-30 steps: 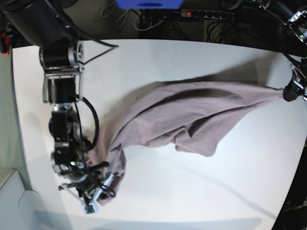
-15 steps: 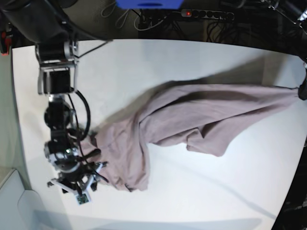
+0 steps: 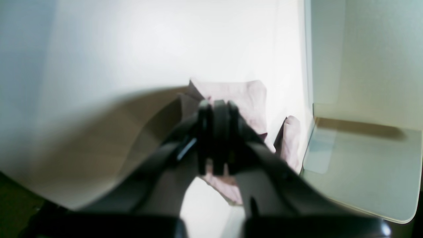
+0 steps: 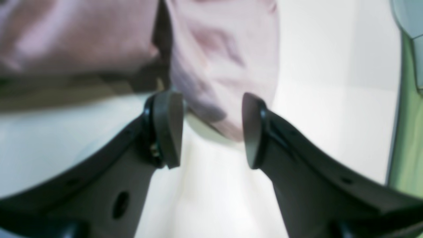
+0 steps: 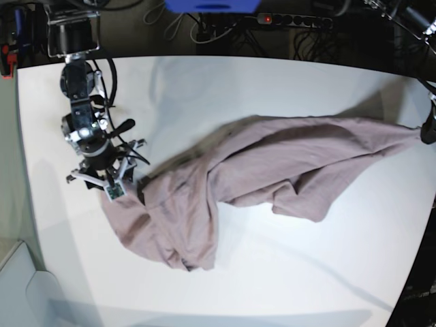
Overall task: Layout the t-shirt on the table in an organized manner, then fold the t-shirt properly
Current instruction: 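Release and regrasp the shirt fabric with the right gripper, then pull the grasped fabric with the right gripper to spread the shirt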
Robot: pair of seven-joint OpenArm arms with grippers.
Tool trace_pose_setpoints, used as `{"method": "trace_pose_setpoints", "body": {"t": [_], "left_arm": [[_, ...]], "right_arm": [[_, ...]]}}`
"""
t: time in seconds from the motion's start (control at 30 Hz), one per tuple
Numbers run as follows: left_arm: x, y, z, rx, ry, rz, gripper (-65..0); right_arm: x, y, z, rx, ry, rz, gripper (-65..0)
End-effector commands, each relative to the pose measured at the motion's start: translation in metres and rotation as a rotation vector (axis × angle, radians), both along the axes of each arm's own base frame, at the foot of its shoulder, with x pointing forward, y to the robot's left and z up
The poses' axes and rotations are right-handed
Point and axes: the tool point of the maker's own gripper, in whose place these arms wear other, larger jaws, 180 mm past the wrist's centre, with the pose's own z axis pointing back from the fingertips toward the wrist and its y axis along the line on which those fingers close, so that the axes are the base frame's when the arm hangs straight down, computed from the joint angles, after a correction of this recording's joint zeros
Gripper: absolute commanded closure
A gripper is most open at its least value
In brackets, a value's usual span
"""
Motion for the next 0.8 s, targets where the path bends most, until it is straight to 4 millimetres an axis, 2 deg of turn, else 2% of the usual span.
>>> {"method": "trace_pose_setpoints", "body": {"t": [0.0, 0.1, 0.2, 0.3, 0.4, 0.47, 0.5, 0.53, 0.6, 0.77], "left_arm": [[0.005, 0.007, 0.017, 0.022, -0.040, 0.005, -0.2], [0.005, 0.007, 0.017, 0.022, -0.040, 0.005, -0.2], [0.003, 0.007, 0.016, 0.022, -0.036, 0.005, -0.2], [0.003, 0.007, 0.016, 0.022, -0.036, 0.005, -0.2], [0.003, 0.008, 0.016, 0.025, -0.036, 0.004, -0.2], [0.004, 0.011, 0.019, 0.036, -0.036, 0.004, -0.2], [0.003, 0.012, 0.020, 0.036, -0.036, 0.005, -0.2], [0.003, 0.012, 0.020, 0.036, -0.036, 0.005, -0.2], [0.003, 0.012, 0.020, 0.037, -0.035, 0.005, -0.2], [-0.002, 0.023, 0.026, 0.045, -0.050, 0.038, -0.2]], "right_arm": [[0.009, 0.004, 0.021, 0.015, -0.070, 0.012, -29.4], [0.009, 0.006, 0.023, 0.017, -0.076, 0.015, -29.4], [0.009, 0.004, 0.009, 0.021, -0.043, 0.010, -29.2], [0.024, -0.003, -0.003, 0.024, -0.009, -0.011, -28.1], [0.037, -0.011, -0.013, 0.025, 0.027, -0.035, -20.3], [0.048, -0.016, -0.009, 0.024, 0.012, -0.040, -9.9], [0.052, -0.018, -0.005, 0.020, -0.003, -0.038, -3.1], [0.056, -0.020, 0.002, 0.016, -0.021, -0.039, 0.0], [0.061, -0.047, 0.027, -0.008, -0.084, -0.080, 0.0], [0.065, -0.113, 0.111, -0.019, -0.300, -0.233, 0.0]]}}
